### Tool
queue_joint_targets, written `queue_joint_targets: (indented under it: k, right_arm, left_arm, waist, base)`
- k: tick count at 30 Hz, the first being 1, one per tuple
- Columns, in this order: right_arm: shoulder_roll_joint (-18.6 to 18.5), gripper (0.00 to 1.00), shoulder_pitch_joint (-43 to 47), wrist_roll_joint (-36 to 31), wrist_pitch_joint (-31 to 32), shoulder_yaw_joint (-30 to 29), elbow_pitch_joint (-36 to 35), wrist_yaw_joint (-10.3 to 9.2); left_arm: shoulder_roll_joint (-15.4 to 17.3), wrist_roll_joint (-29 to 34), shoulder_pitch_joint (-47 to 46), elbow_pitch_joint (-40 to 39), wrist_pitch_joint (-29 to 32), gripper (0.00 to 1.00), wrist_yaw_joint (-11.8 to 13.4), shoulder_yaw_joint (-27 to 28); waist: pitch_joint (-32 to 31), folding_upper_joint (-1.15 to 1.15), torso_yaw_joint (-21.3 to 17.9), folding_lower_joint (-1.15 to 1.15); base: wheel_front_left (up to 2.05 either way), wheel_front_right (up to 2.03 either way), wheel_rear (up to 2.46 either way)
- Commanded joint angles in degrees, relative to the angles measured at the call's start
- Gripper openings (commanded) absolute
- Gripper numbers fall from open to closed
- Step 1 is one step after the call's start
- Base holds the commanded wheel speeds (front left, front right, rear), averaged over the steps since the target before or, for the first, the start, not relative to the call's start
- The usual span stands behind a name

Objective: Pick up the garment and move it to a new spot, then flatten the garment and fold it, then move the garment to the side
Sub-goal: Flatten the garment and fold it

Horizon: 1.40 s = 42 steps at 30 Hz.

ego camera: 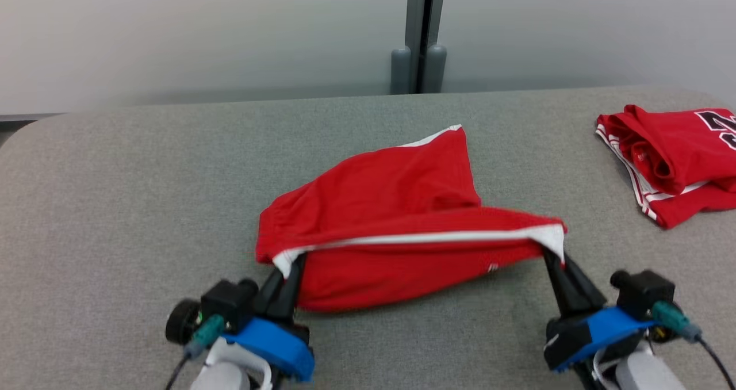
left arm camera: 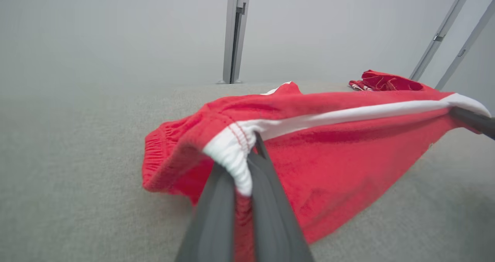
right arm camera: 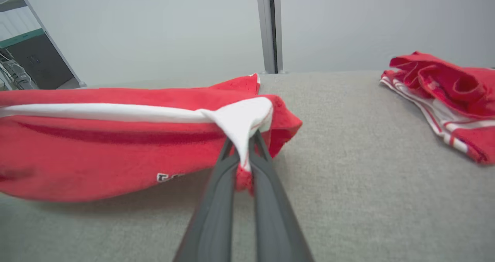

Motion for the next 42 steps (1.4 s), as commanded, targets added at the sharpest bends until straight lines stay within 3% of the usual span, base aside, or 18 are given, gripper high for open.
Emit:
queue_joint_targets:
  k: [1, 7, 16, 22, 26, 30, 34, 42]
  right_arm:
    - [-0.9, 0.00, -2.5, -0.5, -0.1, -0.4, -1.0, -0.01]
    - [-2.5, 0.00, -16.8, -1.9, 2.7, 0.6, -3.3, 0.00]
    - [-2.9, 0.00, -48.8, -0.9, 4.9, 1.8, 5.6, 0.00]
    - [-3.3, 0.00, -66.1, 0.1, 3.3, 1.7, 15.4, 0.00]
    - [-3.7, 0.00, -72.4, -0.3, 1.5, 3.2, 19.4, 0.00]
    - [-3.7, 0.00, -73.2, 0.0, 0.4, 5.4, 21.2, 0.00]
    - [-4.0, 0.00, -68.9, 0.7, -0.1, 8.2, 22.0, 0.00]
    - [-5.3, 0.00, -51.9, 2.6, -0.2, 12.4, 16.5, -0.01]
  left_arm:
    - [0.6, -0.3, -2.6, -1.4, 0.5, 0.00, 0.0, 0.5]
    - [3.4, -0.1, -17.2, -5.7, 5.5, 0.00, 0.0, 0.0]
    - [6.4, -2.5, -50.5, -0.1, 10.7, 0.00, -0.1, -2.2]
    - [5.6, -4.9, -68.9, 8.9, 8.2, 0.00, -0.1, -3.9]
    - [4.5, -6.9, -76.7, 13.4, 4.5, 0.00, -0.1, -4.7]
    - [4.3, -8.7, -78.6, 16.6, 1.7, 0.00, -0.1, -6.5]
    - [4.5, -10.8, -74.7, 17.5, 0.0, 0.00, -0.1, -9.4]
    - [6.0, -13.7, -55.1, 12.6, -1.6, 0.00, 0.7, -9.7]
  waist:
    - [0.7, 0.00, -0.1, 0.00]
    - [6.3, 0.00, -1.3, 0.00]
    - [18.6, 0.00, -3.6, 0.00]
    - [22.7, 0.00, -4.3, 0.00]
    - [23.7, 0.00, -4.5, 0.00]
    - [23.9, 0.00, -4.5, 0.00]
    - [23.8, 0.00, -4.2, 0.00]
    - [20.4, 0.00, -3.5, 0.00]
  base:
    - [0.00, 0.00, 0.00]
    - [0.00, 0.00, 0.00]
    - [0.00, 0.00, 0.00]
    - [0.00, 0.00, 0.00]
    - [0.00, 0.00, 0.00]
    - [0.00, 0.00, 0.00]
    - [0.00, 0.00, 0.00]
    - [0.00, 0.00, 0.00]
